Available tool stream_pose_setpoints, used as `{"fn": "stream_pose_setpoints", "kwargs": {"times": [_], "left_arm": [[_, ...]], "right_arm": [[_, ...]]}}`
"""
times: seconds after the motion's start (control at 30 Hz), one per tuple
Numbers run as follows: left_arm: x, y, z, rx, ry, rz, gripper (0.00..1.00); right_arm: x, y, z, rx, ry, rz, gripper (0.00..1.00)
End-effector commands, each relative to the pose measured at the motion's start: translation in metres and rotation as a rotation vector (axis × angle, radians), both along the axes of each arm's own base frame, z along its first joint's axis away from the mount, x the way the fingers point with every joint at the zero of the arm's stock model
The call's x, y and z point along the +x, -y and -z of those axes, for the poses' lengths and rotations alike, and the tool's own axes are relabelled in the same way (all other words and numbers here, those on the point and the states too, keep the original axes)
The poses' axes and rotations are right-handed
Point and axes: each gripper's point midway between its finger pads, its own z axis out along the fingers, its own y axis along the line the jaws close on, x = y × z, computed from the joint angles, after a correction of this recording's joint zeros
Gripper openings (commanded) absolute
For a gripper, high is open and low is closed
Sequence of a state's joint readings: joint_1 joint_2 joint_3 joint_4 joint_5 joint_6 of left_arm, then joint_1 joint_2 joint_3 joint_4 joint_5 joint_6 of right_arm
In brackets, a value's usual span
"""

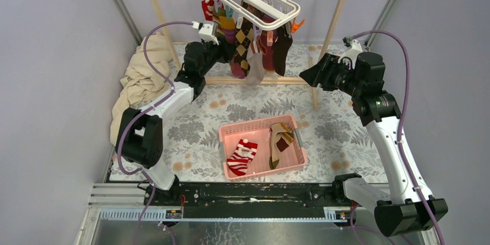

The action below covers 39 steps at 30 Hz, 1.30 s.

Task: Remove the socks clipped to the hanger
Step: Adjust the clothesline at the center of the board.

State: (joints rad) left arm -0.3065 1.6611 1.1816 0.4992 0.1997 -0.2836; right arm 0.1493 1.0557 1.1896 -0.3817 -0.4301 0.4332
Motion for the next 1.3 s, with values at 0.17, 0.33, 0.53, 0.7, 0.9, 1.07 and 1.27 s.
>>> {"fn": "stream_pose_setpoints", "kwargs": {"times": [0.17,0.33,0.53,0.7,0.9,1.07,1.27], "left_arm": [[0.001,0.001,-0.032,-0.037,0.06,0.006,0.12],[-0.013,-0.002,-0.036,-0.026,0.069,-0.011,0.06],[-0.035,-0.004,-0.047,0.008,0.094,-0.048,0.05],[-0.057,0.001,-0.051,0.03,0.102,-0.065,0.05],[-0.08,0.003,-0.042,0.063,0.081,-0.095,0.06],[-0.099,0.003,-0.041,0.073,0.077,-0.107,0.06],[-0.121,0.004,-0.054,0.087,0.086,-0.113,0.07]], "right_arm": [[-0.003,-0.005,-0.018,0.005,0.073,-0.049,0.65],[-0.005,-0.007,-0.019,0.01,0.078,-0.063,0.65],[-0.008,-0.007,-0.02,0.015,0.08,-0.068,0.64],[-0.012,-0.008,-0.019,0.018,0.077,-0.075,0.64],[-0.019,-0.009,-0.019,0.025,0.078,-0.087,0.63],[-0.026,-0.007,-0.026,0.013,0.096,-0.083,0.63],[-0.035,-0.005,-0.037,-0.004,0.118,-0.094,0.62]]}}
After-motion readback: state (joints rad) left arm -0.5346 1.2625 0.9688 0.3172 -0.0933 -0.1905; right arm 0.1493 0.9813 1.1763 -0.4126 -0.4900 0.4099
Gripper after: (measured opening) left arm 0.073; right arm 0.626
